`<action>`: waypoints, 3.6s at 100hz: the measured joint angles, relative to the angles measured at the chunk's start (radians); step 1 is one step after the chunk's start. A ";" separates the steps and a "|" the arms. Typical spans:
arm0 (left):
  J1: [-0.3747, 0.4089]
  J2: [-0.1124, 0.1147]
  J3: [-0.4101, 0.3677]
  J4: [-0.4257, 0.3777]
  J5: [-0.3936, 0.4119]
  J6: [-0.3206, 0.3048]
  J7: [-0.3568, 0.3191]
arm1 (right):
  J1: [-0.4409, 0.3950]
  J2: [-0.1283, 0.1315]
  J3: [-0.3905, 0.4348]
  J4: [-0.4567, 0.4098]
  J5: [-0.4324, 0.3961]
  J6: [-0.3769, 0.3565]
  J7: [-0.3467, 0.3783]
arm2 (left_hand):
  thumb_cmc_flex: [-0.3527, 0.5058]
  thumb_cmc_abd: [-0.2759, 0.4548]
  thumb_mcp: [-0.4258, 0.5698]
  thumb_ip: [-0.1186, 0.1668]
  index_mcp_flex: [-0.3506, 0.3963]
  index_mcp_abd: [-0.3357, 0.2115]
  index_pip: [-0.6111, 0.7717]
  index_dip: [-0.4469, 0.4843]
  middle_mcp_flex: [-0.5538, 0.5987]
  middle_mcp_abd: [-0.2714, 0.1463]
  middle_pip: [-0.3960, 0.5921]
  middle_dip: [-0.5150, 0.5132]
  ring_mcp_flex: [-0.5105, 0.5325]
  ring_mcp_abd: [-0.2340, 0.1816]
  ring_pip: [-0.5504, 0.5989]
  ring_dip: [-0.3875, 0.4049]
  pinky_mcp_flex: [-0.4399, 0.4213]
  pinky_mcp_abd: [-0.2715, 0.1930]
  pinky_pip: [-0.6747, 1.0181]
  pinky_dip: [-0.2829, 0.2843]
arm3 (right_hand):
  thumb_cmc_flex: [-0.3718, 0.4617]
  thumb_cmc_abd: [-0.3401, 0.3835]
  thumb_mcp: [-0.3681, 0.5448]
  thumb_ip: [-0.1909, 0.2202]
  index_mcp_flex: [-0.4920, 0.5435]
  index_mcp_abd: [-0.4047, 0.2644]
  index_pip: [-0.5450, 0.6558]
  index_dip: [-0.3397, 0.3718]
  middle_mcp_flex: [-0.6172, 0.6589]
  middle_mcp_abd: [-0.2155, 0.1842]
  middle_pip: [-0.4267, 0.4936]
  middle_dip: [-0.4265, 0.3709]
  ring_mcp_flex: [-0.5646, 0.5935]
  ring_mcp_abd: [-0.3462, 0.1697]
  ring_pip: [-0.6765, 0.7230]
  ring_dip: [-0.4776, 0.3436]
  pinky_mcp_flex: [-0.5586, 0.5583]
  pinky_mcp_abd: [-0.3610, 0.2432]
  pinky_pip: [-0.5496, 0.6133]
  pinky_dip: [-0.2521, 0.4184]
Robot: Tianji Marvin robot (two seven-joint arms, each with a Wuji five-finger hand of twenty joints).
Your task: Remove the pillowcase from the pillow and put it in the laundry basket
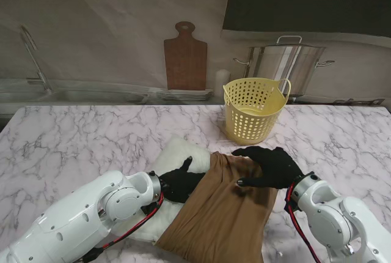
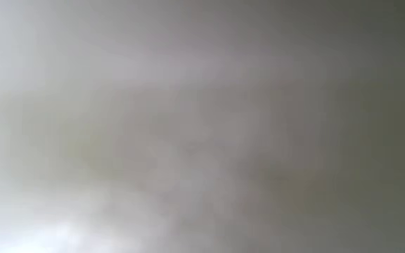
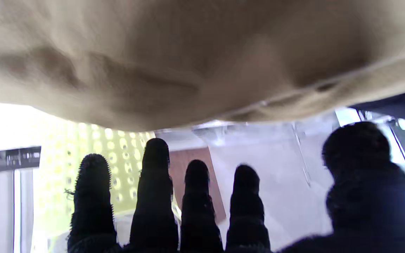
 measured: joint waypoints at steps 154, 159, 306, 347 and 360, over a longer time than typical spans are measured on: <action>-0.079 0.008 0.065 0.003 -0.058 0.049 -0.123 | -0.058 0.006 0.110 0.127 -0.179 -0.110 -0.178 | 0.000 0.029 -0.002 0.000 -0.014 -0.085 -0.023 -0.017 -0.036 -0.095 -0.004 -0.021 -0.035 -0.086 -0.056 -0.014 -0.004 -0.093 -0.046 -0.013 | 0.121 -0.212 0.433 -0.023 0.619 -0.250 0.049 0.219 0.563 -0.070 0.337 0.395 0.332 -0.093 0.252 0.196 0.134 -0.021 0.107 -0.060; -0.079 0.009 0.065 0.004 -0.060 0.049 -0.123 | -0.065 0.005 0.110 0.117 -0.157 -0.101 -0.175 | 0.000 0.029 -0.002 0.000 -0.014 -0.086 -0.023 -0.017 -0.036 -0.096 -0.004 -0.021 -0.036 -0.087 -0.056 -0.014 -0.004 -0.093 -0.047 -0.013 | 0.128 -0.155 0.359 -0.023 0.604 -0.249 0.053 0.233 0.522 -0.059 0.320 0.352 0.295 -0.081 0.221 0.174 0.120 -0.021 0.099 -0.046; -0.096 0.017 0.089 0.000 -0.071 0.067 -0.160 | 0.030 0.003 -0.045 0.115 -0.422 0.027 -0.156 | 0.000 0.039 -0.006 0.000 -0.025 -0.153 -0.043 -0.017 -0.066 -0.165 -0.035 -0.030 -0.067 -0.162 -0.106 -0.024 -0.026 -0.155 -0.088 -0.014 | 0.227 -0.067 0.076 -0.198 0.450 -0.136 0.566 0.025 0.723 -0.102 0.457 0.432 0.597 -0.196 0.901 0.254 0.480 -0.158 0.548 0.178; -0.054 0.008 0.024 -0.013 -0.056 0.076 -0.192 | -0.034 0.011 0.043 0.093 -0.452 0.033 -0.206 | 0.000 0.051 -0.009 0.000 -0.034 -0.175 -0.043 -0.018 -0.066 -0.195 -0.043 -0.031 -0.068 -0.213 -0.107 -0.025 -0.027 -0.183 -0.088 -0.014 | 0.227 -0.057 0.135 -0.199 0.449 -0.221 0.528 0.070 0.809 -0.101 0.611 0.524 0.681 -0.195 1.100 0.347 0.485 -0.161 0.542 0.166; -0.020 0.006 -0.009 -0.027 -0.033 0.076 -0.193 | -0.049 0.010 0.048 0.095 -0.421 0.055 -0.285 | 0.000 0.063 -0.020 -0.001 -0.035 -0.177 -0.044 -0.018 -0.066 -0.196 -0.043 -0.031 -0.068 -0.229 -0.107 -0.025 -0.027 -0.192 -0.088 -0.014 | 0.255 -0.048 0.137 -0.197 0.449 -0.237 0.529 0.078 0.809 -0.101 0.605 0.507 0.682 -0.191 1.008 0.341 0.481 -0.161 0.514 0.154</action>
